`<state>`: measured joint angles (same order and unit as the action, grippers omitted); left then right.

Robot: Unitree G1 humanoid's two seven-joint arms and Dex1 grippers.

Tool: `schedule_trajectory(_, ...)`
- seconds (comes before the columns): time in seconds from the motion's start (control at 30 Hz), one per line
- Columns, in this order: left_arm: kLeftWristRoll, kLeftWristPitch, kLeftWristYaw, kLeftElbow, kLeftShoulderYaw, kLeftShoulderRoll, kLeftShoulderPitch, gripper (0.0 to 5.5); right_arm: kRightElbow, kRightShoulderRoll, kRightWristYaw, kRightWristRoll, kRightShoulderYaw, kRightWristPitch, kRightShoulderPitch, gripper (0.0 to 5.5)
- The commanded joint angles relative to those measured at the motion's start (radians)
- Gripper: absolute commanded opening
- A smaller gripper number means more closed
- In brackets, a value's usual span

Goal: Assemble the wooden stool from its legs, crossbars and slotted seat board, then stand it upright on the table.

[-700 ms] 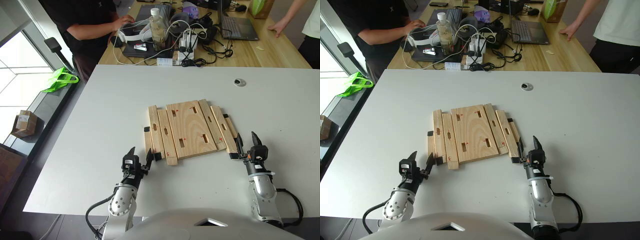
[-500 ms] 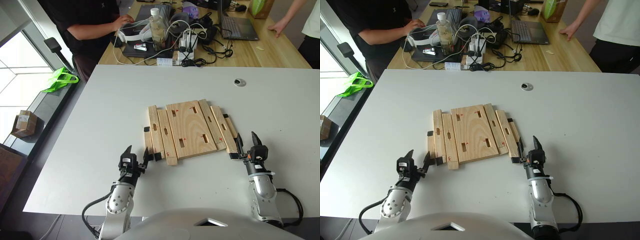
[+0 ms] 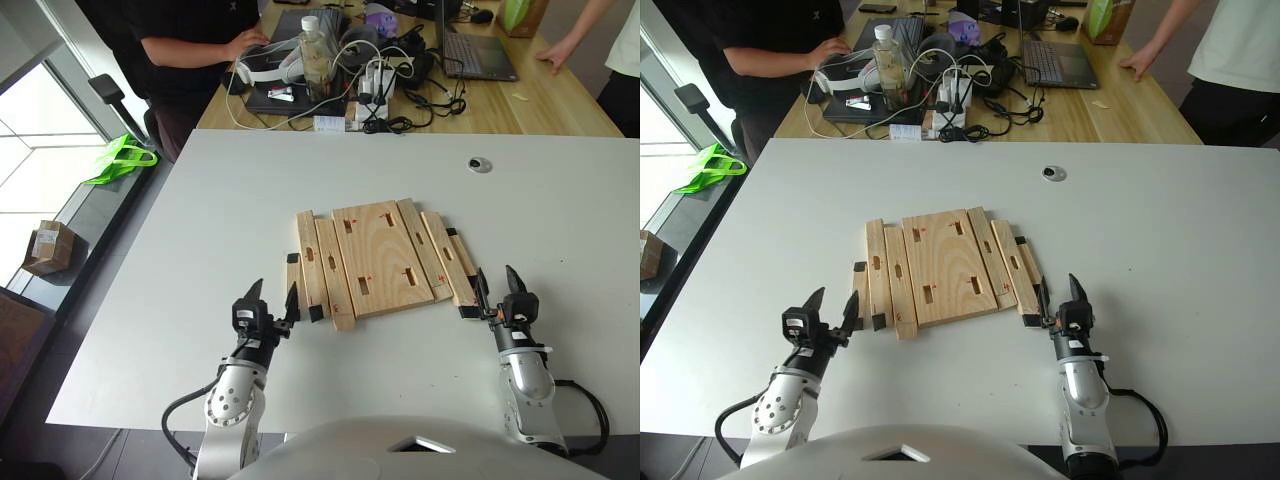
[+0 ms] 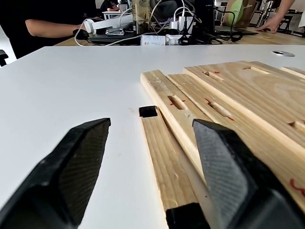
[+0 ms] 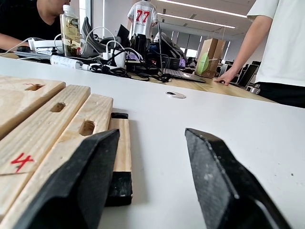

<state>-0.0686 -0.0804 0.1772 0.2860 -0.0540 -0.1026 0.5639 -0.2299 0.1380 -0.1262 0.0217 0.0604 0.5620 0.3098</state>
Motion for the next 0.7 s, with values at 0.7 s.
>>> schedule_trajectory(0.7, 0.041, 0.128, -0.029, -0.07, -0.03, -0.003, 0.041, 3.2, 0.01, 0.007, -0.016, 0.001, 0.007, -0.014, 0.004, 2.54)
